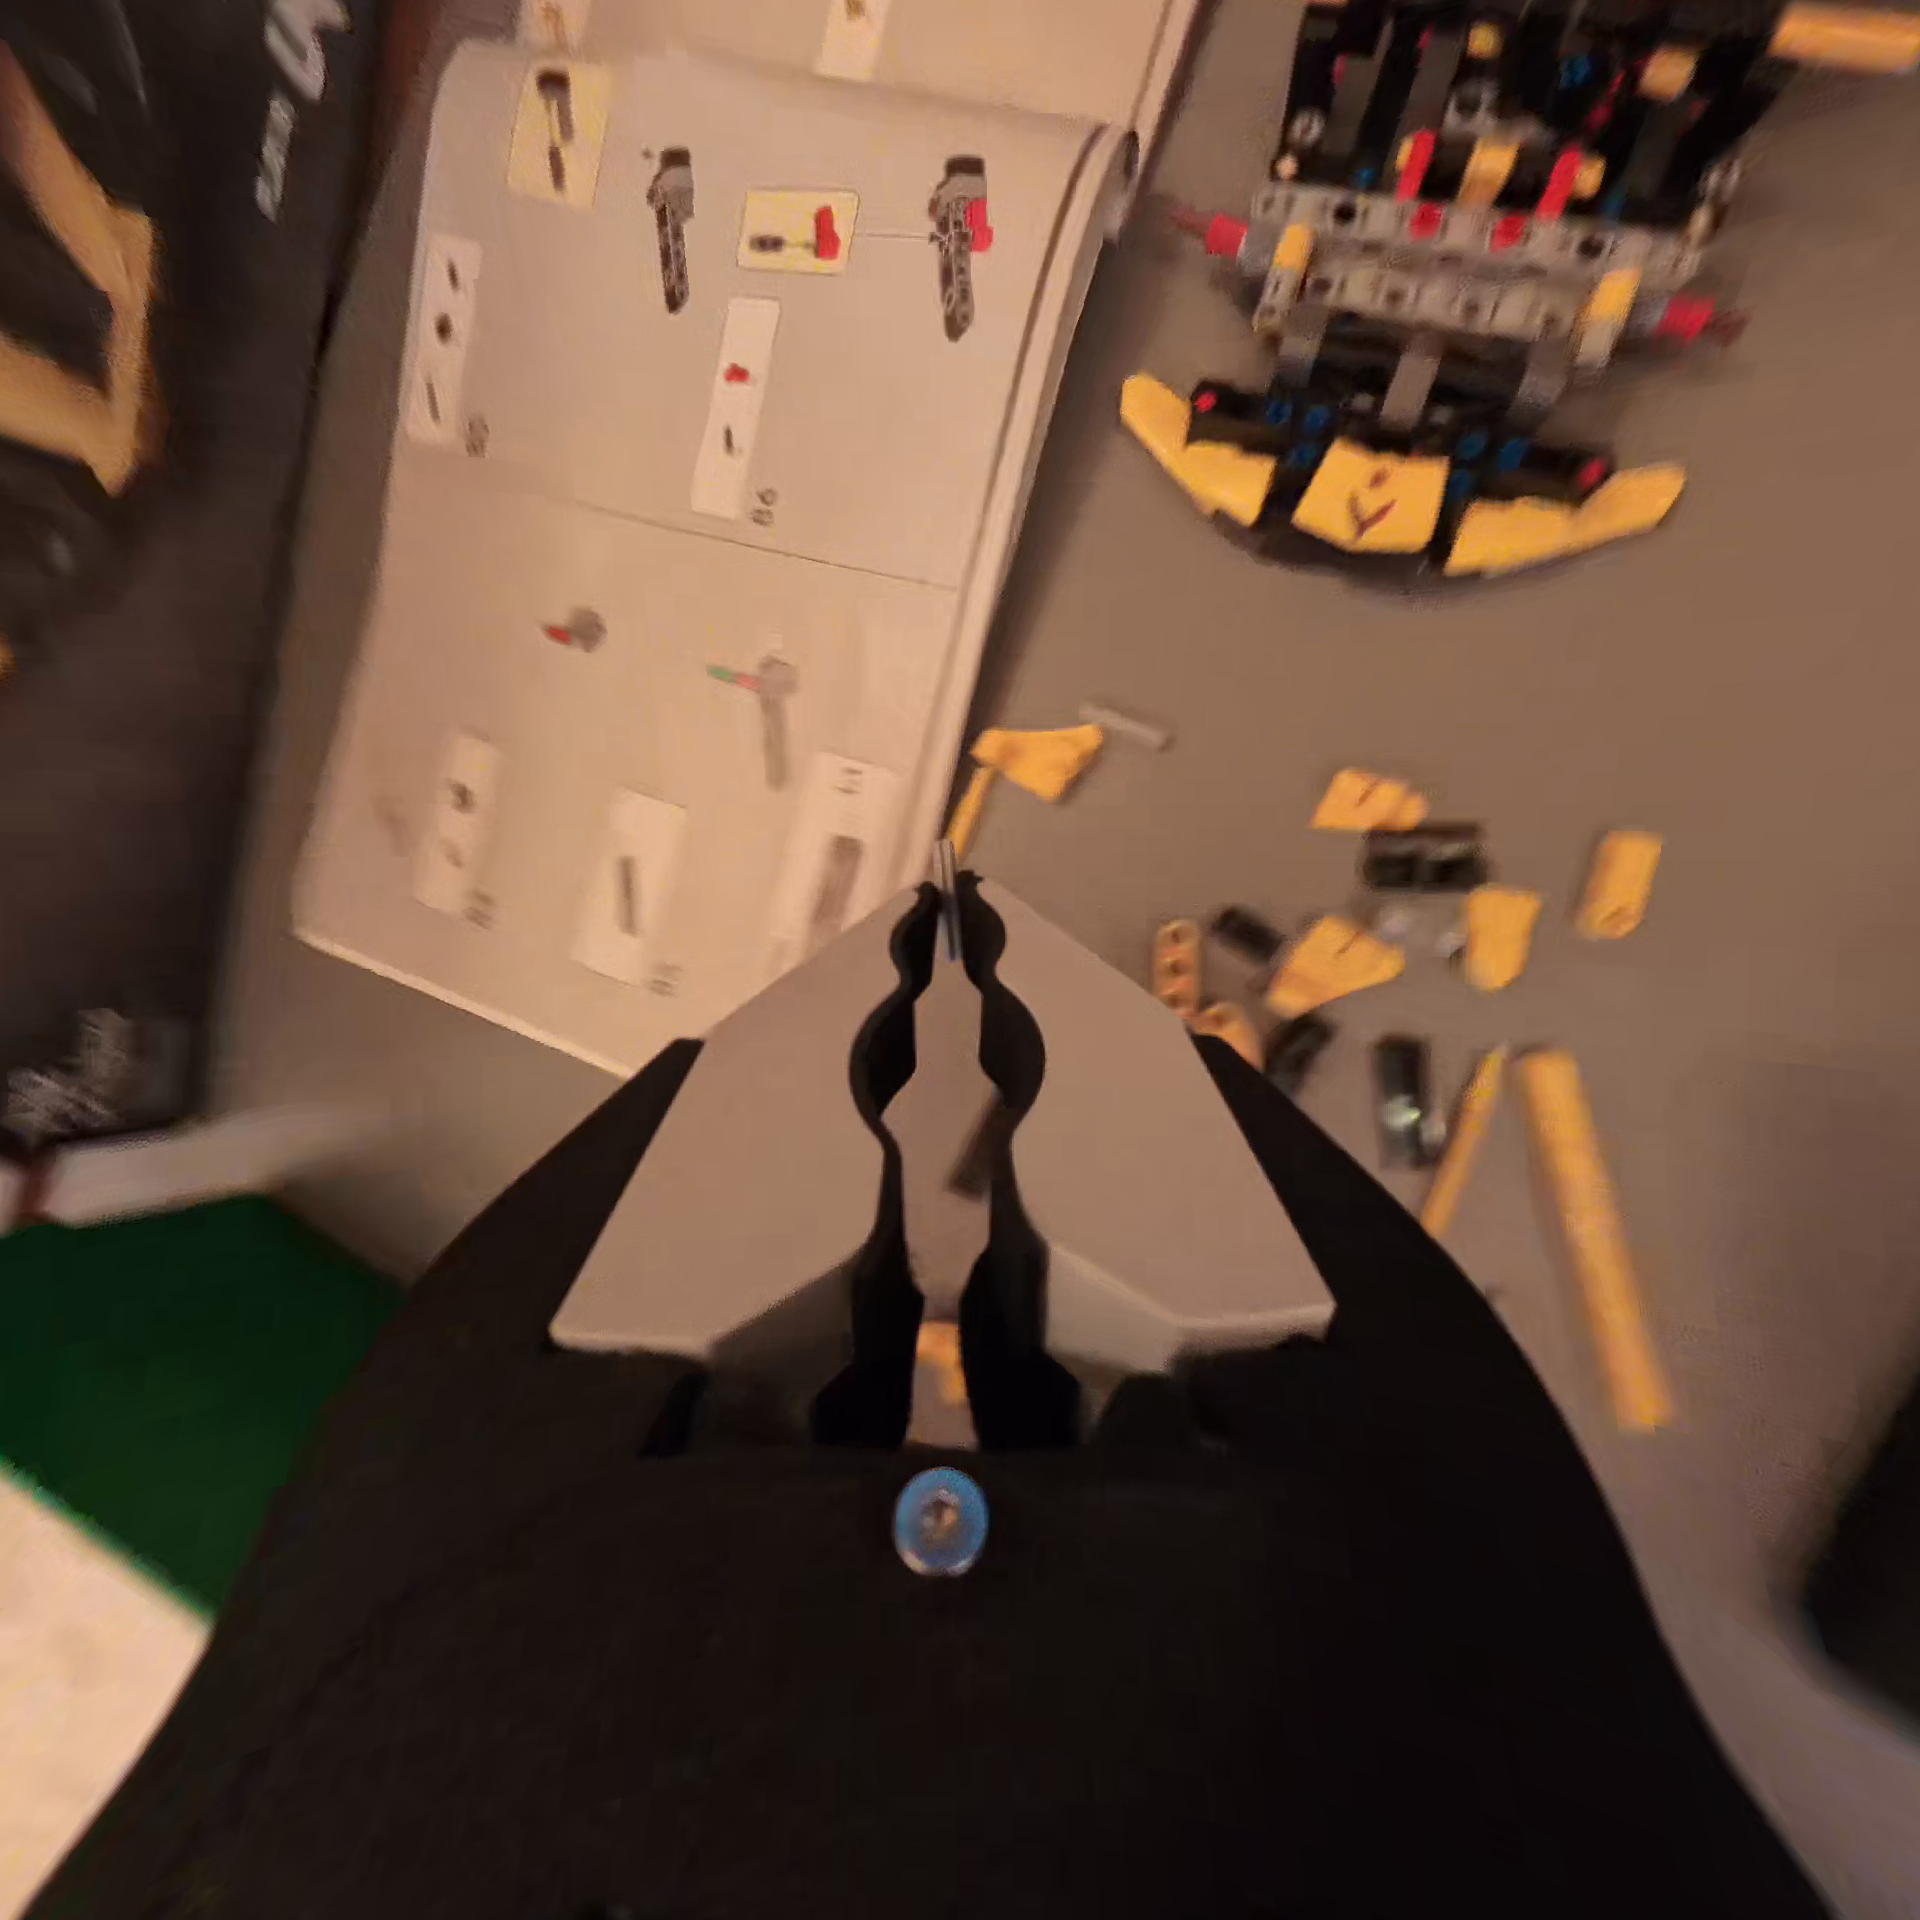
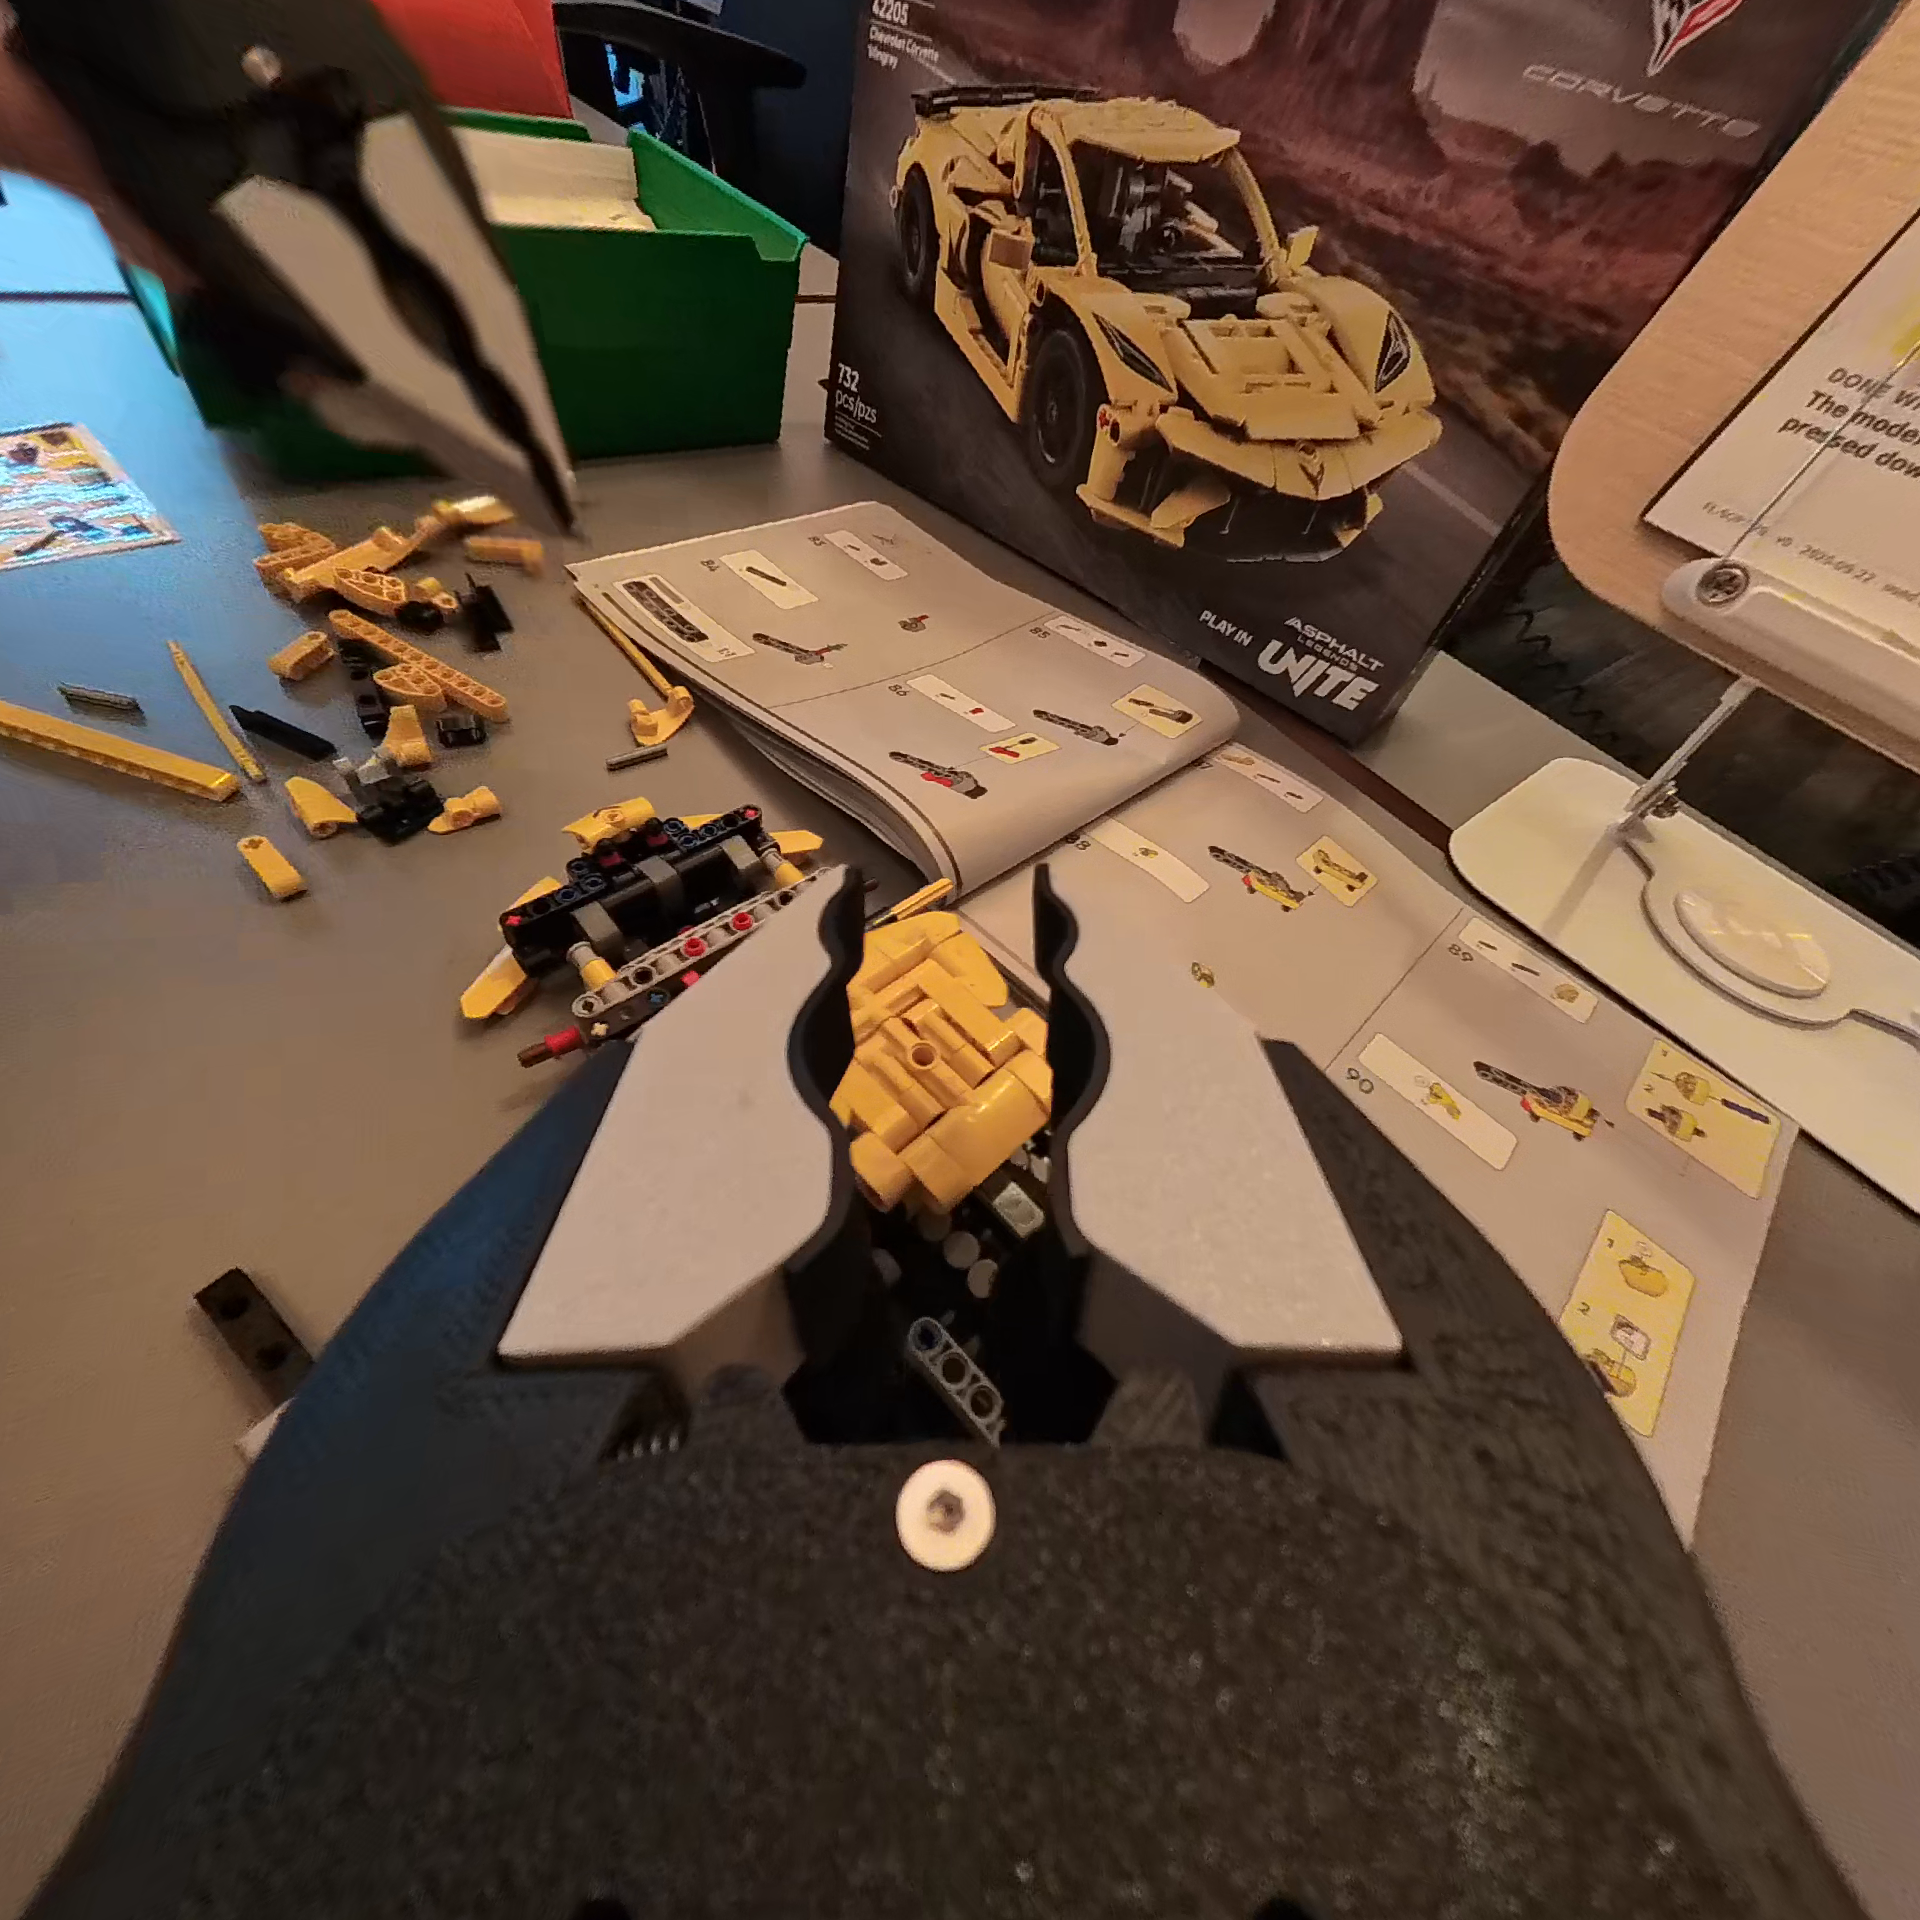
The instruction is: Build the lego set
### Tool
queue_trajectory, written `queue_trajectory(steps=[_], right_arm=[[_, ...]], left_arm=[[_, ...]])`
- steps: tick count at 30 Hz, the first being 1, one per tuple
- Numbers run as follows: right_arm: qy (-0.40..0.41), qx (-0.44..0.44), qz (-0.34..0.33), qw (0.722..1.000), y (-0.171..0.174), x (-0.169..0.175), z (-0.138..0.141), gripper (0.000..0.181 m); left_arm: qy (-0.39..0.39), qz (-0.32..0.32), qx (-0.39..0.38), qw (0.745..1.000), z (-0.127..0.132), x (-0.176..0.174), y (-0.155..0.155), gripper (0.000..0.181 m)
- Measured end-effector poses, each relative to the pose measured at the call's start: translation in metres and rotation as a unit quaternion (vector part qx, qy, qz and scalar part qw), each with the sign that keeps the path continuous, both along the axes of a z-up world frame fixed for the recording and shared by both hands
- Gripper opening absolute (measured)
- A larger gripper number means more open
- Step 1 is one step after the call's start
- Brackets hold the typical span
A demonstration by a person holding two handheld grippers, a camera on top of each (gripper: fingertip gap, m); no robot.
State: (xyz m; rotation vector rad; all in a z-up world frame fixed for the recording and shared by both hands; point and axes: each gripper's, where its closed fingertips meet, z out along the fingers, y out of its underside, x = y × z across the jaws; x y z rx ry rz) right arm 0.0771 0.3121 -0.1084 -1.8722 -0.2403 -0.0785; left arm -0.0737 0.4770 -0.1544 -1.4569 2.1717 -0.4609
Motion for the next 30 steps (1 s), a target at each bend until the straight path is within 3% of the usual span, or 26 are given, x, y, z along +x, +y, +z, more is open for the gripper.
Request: queue_trajectory(steps=[4, 10, 20, 30], right_arm=[[-0.001, -0.002, 0.005, 1.0, 0.0, -0.003, -0.001, 0.03], [0.002, -0.003, 0.012, 1.0, 0.001, -0.008, -0.001, 0.029], [-0.01, -0.003, 0.017, 1.0, 0.0, -0.011, 0.001, 0.029], [-0.02, -0.013, 0.024, 0.999, 0.0, -0.015, -0.004, 0.028]], left_arm=[[0.123, -0.1, 0.041, 0.986, -0.011, 0.006, 0.048, 0.003], [0.245, -0.148, 0.011, 0.958, -0.039, 0.01, 0.068, 0.003], [0.292, -0.157, 0.001, 0.944, -0.061, 0.002, 0.073, 0.004], [0.299, -0.172, 0.002, 0.939, -0.06, 0.0, 0.07, 0.004]])
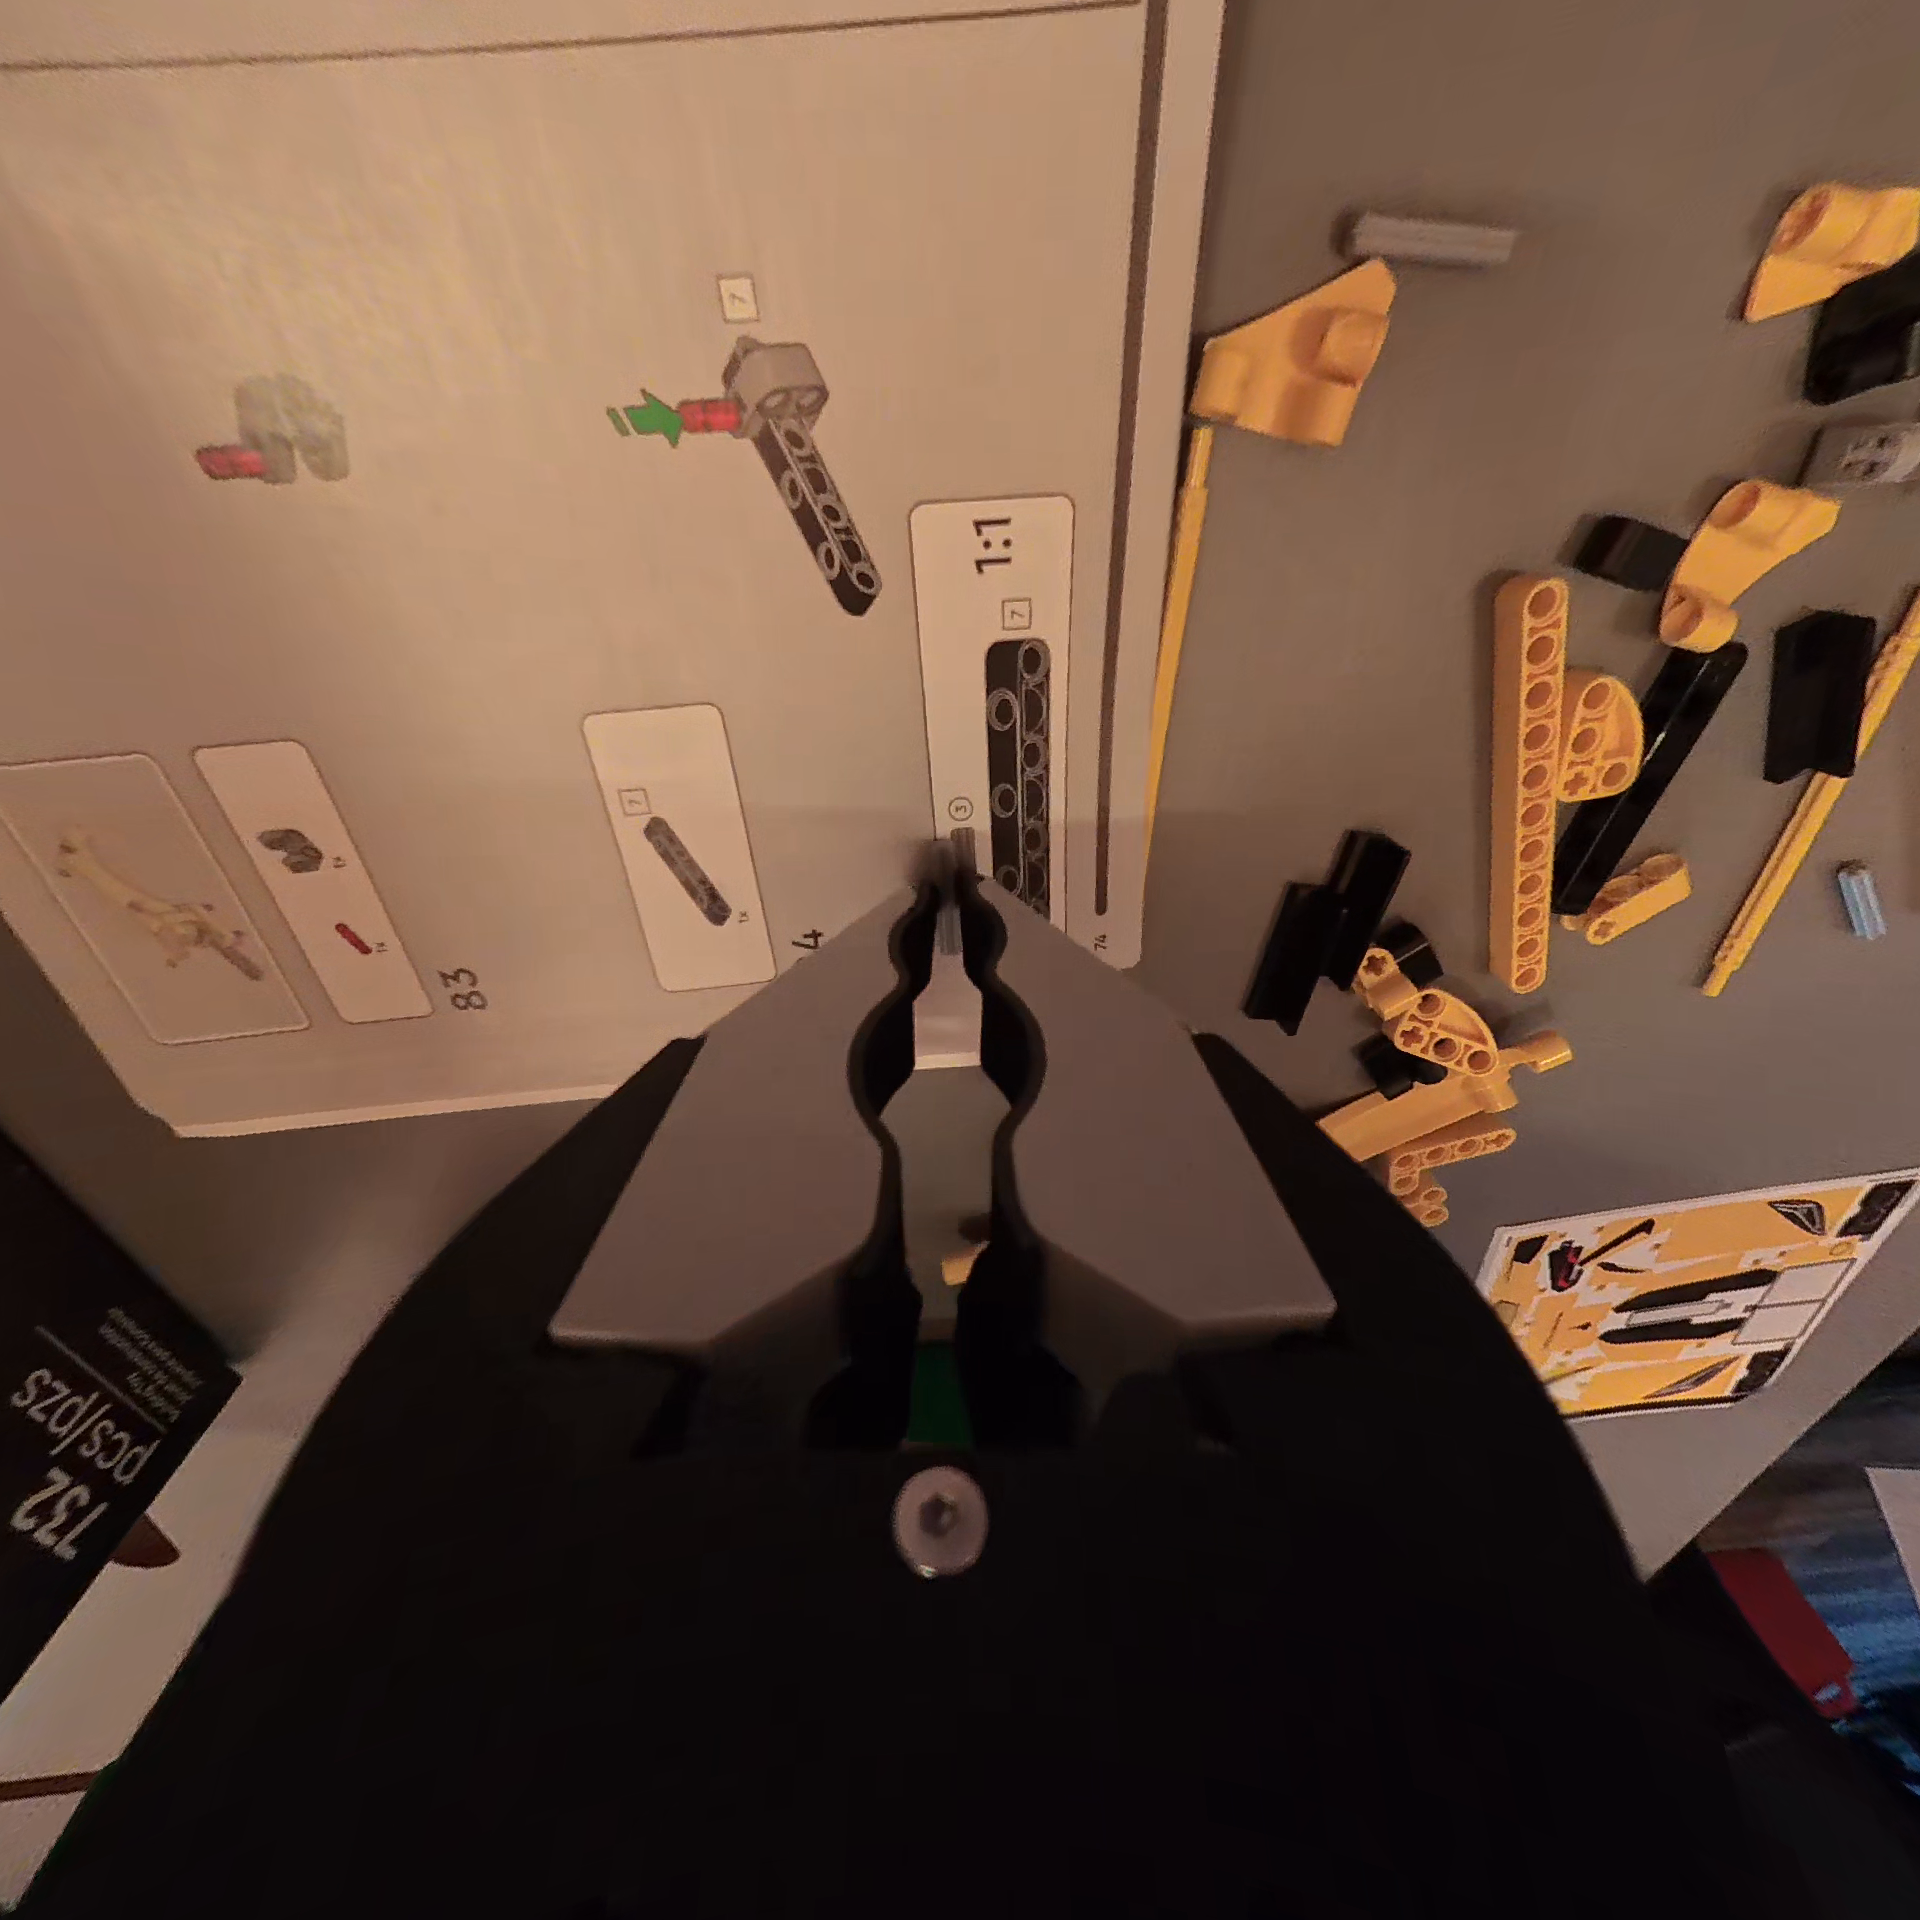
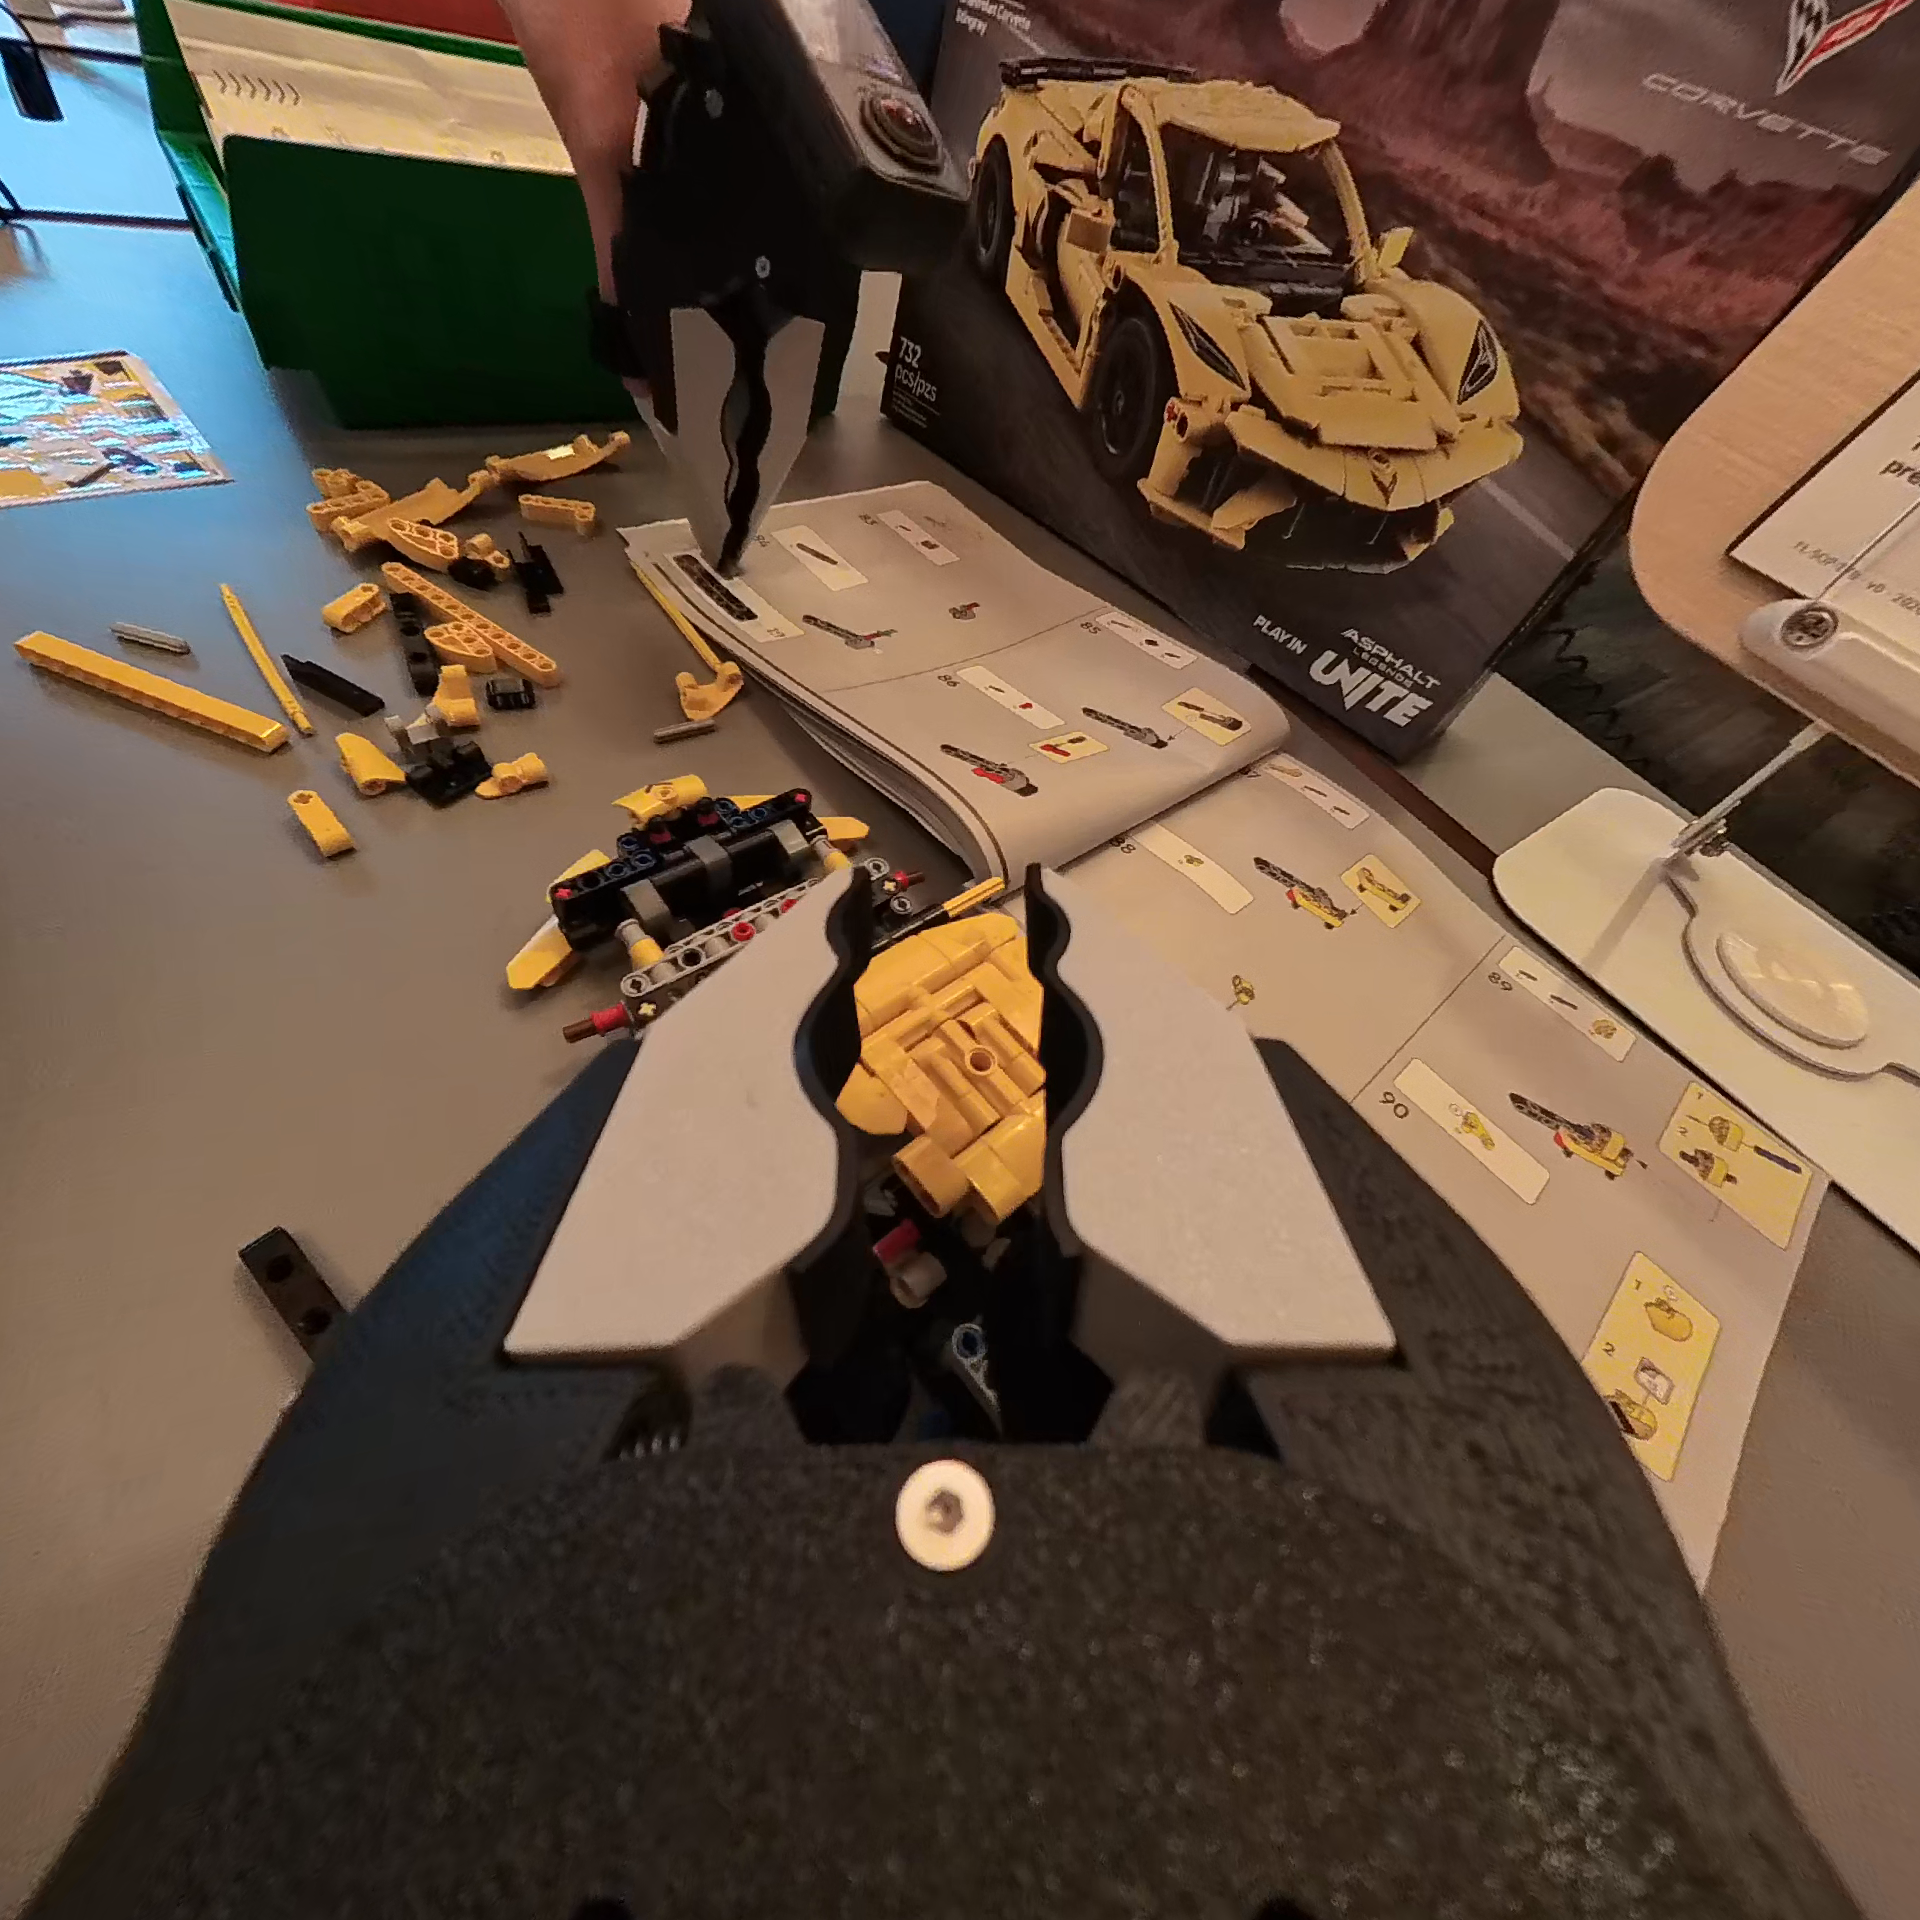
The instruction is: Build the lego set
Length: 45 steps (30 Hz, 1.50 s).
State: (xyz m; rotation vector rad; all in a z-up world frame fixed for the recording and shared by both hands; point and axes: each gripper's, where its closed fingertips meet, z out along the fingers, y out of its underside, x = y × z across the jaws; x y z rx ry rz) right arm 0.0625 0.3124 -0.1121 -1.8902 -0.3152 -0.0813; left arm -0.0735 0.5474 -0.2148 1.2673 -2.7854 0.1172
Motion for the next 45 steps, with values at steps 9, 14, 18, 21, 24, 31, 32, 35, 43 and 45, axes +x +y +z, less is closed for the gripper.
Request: queue_trajectory(steps=[9, 14, 18, 21, 24, 31, 32, 35, 43, 45], right_arm=[[-0.007, -0.004, 0.001, 1.0, 0.0, 0.001, -0.002, 0.028], [-0.005, -0.006, 0.003, 1.0, 0.0, -0.001, -0.002, 0.028], [-0.012, -0.008, 0.004, 1.0, 0.0, -0.001, -0.004, 0.028], [-0.012, -0.008, 0.003, 1.0, 0.0, 0.0, -0.003, 0.028], [-0.01, -0.009, 0.004, 1.0, 0.0, -0.001, -0.004, 0.028], [-0.017, -0.011, 0.005, 1.0, 0.0, -0.001, -0.006, 0.028], [-0.016, -0.011, 0.005, 1.0, 0.0, -0.001, -0.006, 0.028], [-0.016, -0.007, 0.003, 1.0, 0.0, 0.0, -0.004, 0.028], [0.019, 0.06, -0.108, 0.992, -0.017, 0.074, 0.033, 0.03], [0.037, 0.071, -0.141, 0.987, -0.023, 0.095, 0.036, 0.034]], left_arm=[[0.014, 0.004, -0.014, 1.0, 0.003, -0.001, -0.006, 0.004], [0.023, 0.01, -0.015, 1.0, 0.001, 0.001, -0.005, 0.004], [0.031, 0.009, -0.017, 0.999, 0.0, 0.001, -0.006, 0.004], [0.029, 0.002, -0.012, 1.0, 0.0, 0.0, -0.006, 0.004], [0.031, -0.009, -0.003, 0.999, 0.0, -0.001, -0.005, 0.004], [0.026, -0.026, 0.004, 0.999, -0.001, -0.001, -0.005, 0.004], [0.027, -0.024, 0.005, 0.999, -0.001, -0.001, -0.005, 0.004], [0.027, -0.031, 0.013, 0.999, -0.001, -0.001, -0.005, 0.004], [-0.162, -0.034, -0.078, 0.983, 0.104, 0.055, -0.165, 0.003], [-0.173, -0.038, -0.154, 0.972, 0.11, 0.059, -0.251, 0.003]])
